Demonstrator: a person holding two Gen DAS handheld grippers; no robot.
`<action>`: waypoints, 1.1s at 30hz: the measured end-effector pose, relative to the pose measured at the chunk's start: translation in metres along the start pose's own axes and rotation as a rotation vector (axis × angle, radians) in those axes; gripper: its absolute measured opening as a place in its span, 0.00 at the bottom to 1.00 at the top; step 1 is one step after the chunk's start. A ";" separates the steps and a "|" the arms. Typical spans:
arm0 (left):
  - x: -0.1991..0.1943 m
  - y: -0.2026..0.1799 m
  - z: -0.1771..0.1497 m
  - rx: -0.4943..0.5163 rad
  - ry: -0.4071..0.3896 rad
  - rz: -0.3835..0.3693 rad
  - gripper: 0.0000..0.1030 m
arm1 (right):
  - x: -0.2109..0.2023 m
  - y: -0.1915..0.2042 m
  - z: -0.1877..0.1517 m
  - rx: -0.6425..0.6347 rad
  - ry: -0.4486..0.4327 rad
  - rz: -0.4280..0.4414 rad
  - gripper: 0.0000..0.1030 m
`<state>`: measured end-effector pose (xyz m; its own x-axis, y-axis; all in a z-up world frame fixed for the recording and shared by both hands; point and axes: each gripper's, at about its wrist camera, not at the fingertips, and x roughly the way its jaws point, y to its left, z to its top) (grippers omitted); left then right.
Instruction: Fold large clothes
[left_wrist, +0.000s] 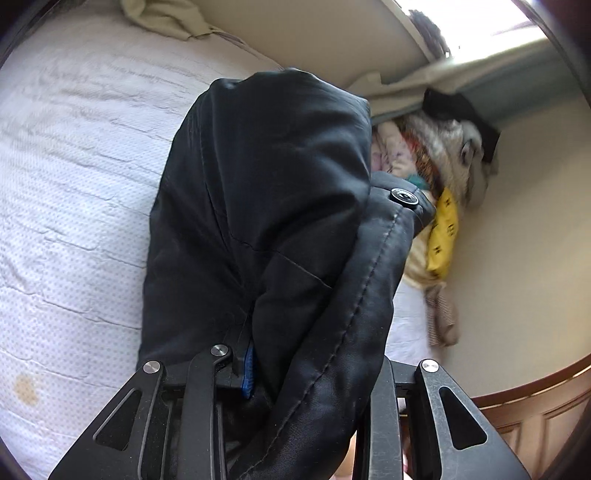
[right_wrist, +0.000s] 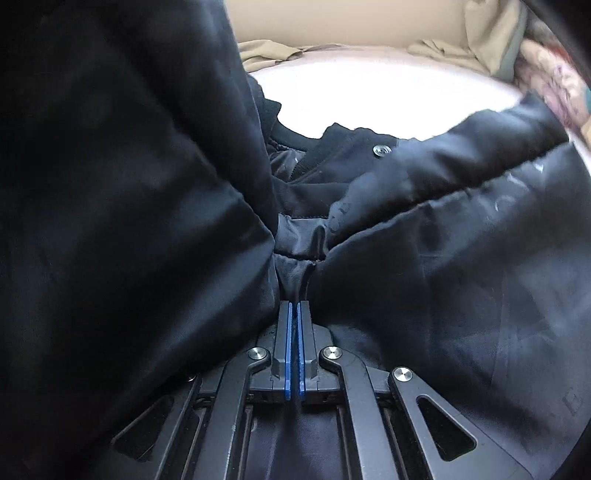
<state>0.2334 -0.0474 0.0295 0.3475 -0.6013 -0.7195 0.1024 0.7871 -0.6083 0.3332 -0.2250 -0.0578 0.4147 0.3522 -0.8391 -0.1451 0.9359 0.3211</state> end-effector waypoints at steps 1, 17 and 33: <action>0.004 -0.008 -0.001 0.010 -0.007 0.019 0.33 | 0.000 -0.005 0.001 0.026 0.007 0.024 0.00; 0.039 -0.035 -0.024 0.047 -0.026 0.107 0.36 | -0.166 -0.097 -0.011 0.437 -0.159 0.317 0.49; 0.068 -0.069 -0.052 0.219 -0.044 0.253 0.40 | -0.112 -0.045 0.041 0.357 0.019 0.510 0.75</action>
<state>0.2013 -0.1495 0.0051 0.4271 -0.3805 -0.8202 0.2037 0.9243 -0.3227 0.3304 -0.3072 0.0400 0.3556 0.7570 -0.5482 -0.0103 0.5897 0.8076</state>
